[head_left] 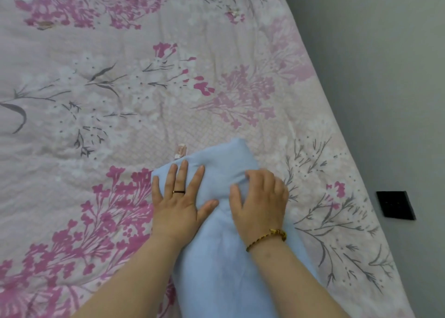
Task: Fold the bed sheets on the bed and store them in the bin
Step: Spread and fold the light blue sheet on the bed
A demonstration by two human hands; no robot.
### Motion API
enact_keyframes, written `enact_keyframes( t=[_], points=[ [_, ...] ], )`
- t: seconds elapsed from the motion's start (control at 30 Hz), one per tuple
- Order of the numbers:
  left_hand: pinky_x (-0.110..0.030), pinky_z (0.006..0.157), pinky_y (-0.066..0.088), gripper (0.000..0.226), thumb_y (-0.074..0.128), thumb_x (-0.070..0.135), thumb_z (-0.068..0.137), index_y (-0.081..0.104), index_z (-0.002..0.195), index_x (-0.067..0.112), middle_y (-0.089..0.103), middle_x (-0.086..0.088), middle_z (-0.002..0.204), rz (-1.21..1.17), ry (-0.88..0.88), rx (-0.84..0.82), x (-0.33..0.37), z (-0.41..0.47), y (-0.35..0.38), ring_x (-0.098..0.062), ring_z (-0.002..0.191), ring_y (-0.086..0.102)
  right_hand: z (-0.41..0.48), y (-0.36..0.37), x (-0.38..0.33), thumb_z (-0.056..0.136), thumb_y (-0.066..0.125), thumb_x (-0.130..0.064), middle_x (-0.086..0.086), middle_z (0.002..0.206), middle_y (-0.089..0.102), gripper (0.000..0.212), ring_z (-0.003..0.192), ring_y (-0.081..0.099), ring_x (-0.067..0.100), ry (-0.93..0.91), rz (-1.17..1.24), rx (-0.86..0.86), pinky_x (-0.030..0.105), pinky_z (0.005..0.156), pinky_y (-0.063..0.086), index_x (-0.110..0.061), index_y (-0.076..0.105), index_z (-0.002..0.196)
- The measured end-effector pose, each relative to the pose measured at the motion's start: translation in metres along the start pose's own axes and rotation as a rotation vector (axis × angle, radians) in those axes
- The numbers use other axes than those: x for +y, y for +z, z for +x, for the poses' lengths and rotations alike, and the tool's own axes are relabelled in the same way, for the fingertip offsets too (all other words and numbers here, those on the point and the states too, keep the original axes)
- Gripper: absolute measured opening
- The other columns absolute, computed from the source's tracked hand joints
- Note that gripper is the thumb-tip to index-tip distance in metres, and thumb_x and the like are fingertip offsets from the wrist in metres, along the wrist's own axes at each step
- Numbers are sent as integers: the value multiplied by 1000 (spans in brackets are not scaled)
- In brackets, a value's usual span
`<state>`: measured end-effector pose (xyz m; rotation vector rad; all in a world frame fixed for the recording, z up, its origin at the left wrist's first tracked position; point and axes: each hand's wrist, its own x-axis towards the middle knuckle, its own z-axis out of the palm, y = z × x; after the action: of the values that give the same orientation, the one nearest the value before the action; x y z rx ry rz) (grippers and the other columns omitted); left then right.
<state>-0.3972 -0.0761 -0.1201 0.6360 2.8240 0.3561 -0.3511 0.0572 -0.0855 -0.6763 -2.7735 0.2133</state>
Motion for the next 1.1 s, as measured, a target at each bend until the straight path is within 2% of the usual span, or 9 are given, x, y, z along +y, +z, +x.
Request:
enact_keyframes(
  t=[0.17,0.37,0.47,0.6,0.7,0.77,0.83,0.93,1.1],
  points=[
    [-36,111,-4,67,5,64,92,32,138,24,36,-8,142,16,-12,105,-4,2,11,-13,143,-3,20,32,-3,78,33,-44,17,133,52,60,123,33,26,5,41,-219,53,95,39,-17,38,131],
    [-36,109,0,68,6,64,91,35,136,23,50,-14,136,43,-15,37,1,-1,5,-26,128,28,23,20,3,59,-6,-61,1,157,-8,93,144,-2,18,57,183,-560,34,115,-5,-30,-1,147],
    [-33,108,-4,80,2,73,85,27,143,23,33,-13,146,-65,-85,46,6,-10,-2,-22,132,19,21,2,9,77,23,-68,-1,157,-1,85,143,6,16,106,320,-606,32,116,5,-28,0,147],
    [-28,113,-12,108,2,95,46,-15,135,37,-19,8,149,-404,-309,-17,13,-45,-15,-8,139,-17,5,-33,32,79,68,-34,-3,130,46,70,123,44,16,379,663,-618,22,96,35,-20,32,138],
    [-39,111,23,110,50,70,61,-1,148,24,21,-5,154,-657,-495,-35,12,-83,-27,-25,139,26,-9,-58,59,79,71,-24,1,115,59,50,97,58,16,634,831,-788,23,82,45,-14,49,123],
    [-36,96,41,95,72,44,70,19,146,23,51,1,133,-945,-613,-59,17,-104,-36,-25,123,49,-20,-68,71,71,77,-26,0,104,65,53,87,62,14,723,957,-948,20,70,53,-13,54,117],
    [-26,77,50,87,85,35,50,45,126,25,66,11,104,-1269,-727,-137,26,-122,-40,-17,102,64,-29,-79,66,52,79,-31,-4,93,68,63,79,66,12,751,1067,-1041,17,57,53,-19,56,109],
    [-25,53,56,64,77,24,47,61,107,7,75,-4,80,-1675,-871,-311,26,-135,-48,-19,69,72,-40,-91,53,40,78,-25,0,75,74,69,63,70,15,788,1150,-1058,21,49,53,-9,60,104],
    [-31,49,56,46,71,9,53,64,98,1,73,-19,85,-1739,-809,-437,3,-144,-97,-29,64,71,-60,-112,29,5,91,-31,12,80,74,101,66,71,23,801,1272,-1011,29,52,56,-3,64,98]
  ],
)
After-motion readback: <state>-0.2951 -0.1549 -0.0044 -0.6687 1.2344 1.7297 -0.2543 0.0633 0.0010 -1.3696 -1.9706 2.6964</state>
